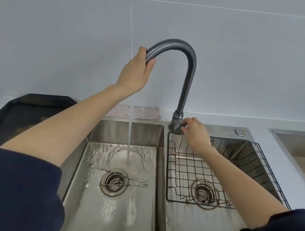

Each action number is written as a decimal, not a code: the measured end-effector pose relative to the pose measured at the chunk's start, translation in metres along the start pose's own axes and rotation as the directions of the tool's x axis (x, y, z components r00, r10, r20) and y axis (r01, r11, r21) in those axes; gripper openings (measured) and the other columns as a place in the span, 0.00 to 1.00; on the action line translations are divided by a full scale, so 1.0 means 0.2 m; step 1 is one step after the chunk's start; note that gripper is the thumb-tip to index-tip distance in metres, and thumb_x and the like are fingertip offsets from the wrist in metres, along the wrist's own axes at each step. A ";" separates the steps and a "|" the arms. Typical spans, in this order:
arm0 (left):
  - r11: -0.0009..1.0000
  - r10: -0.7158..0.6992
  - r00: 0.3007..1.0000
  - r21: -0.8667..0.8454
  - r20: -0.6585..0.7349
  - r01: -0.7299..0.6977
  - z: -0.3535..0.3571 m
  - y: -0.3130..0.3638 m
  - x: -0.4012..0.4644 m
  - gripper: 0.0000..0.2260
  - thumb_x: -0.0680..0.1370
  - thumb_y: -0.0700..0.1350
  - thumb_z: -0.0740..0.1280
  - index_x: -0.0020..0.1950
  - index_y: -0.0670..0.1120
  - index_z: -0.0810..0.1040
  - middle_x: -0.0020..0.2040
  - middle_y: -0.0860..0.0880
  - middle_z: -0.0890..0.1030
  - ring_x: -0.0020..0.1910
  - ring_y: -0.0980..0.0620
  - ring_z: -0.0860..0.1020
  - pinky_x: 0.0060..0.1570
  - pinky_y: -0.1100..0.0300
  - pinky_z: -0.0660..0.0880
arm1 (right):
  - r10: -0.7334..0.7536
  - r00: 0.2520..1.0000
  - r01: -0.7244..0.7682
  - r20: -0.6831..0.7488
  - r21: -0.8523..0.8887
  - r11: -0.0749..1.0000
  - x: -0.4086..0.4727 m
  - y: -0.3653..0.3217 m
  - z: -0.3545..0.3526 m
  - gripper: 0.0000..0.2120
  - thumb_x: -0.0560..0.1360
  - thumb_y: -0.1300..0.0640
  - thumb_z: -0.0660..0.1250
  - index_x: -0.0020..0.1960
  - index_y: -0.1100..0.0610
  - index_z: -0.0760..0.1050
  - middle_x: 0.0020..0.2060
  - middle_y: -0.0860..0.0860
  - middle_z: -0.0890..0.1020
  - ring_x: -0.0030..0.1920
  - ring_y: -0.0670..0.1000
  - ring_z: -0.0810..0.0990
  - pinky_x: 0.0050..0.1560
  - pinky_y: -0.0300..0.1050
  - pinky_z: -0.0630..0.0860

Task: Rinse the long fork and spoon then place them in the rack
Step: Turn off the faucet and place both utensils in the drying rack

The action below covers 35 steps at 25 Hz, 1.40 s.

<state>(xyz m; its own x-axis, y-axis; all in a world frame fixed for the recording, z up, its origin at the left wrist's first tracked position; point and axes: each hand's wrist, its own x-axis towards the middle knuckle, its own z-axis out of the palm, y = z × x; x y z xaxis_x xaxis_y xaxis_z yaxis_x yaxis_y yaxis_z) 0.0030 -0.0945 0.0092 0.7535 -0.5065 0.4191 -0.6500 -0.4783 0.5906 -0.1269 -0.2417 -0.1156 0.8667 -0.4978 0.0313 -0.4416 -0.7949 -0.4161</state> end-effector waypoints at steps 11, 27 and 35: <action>0.999 0.049 0.992 0.026 -0.115 -0.046 0.06 -0.04 -0.01 0.14 0.81 0.46 0.53 0.60 0.37 0.65 0.42 0.46 0.70 0.38 0.47 0.69 0.38 0.58 0.63 | 0.058 0.998 -0.058 -0.022 0.010 0.998 0.09 0.04 -0.04 0.09 0.77 0.55 0.63 0.53 0.54 0.80 0.52 0.56 0.84 0.54 0.60 0.79 0.52 0.52 0.77; 1.000 0.022 0.976 -0.010 -0.215 -0.025 0.11 -0.06 -0.01 0.13 0.81 0.46 0.54 0.61 0.38 0.66 0.44 0.49 0.71 0.39 0.50 0.69 0.35 0.66 0.59 | 0.172 0.985 -0.172 -0.008 0.035 0.985 0.22 0.00 -0.09 0.10 0.76 0.52 0.64 0.54 0.52 0.80 0.53 0.54 0.84 0.56 0.57 0.79 0.49 0.46 0.72; 1.000 0.022 0.974 -0.017 -0.226 -0.026 0.11 -0.06 -0.02 0.13 0.81 0.45 0.54 0.61 0.38 0.66 0.45 0.49 0.70 0.39 0.51 0.69 0.36 0.67 0.60 | 0.155 0.988 -0.155 -0.019 0.022 0.988 0.22 0.00 -0.08 0.10 0.76 0.53 0.64 0.55 0.53 0.80 0.53 0.54 0.84 0.57 0.57 0.79 0.59 0.50 0.73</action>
<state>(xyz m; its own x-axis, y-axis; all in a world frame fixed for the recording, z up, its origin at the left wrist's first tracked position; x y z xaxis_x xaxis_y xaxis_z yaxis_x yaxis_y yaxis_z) 0.0060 -0.1025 -0.0137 0.7421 -0.3411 0.5770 -0.6676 -0.4527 0.5910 -0.0923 -0.2688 -0.0997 0.7833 -0.6214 -0.0166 -0.5651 -0.7007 -0.4357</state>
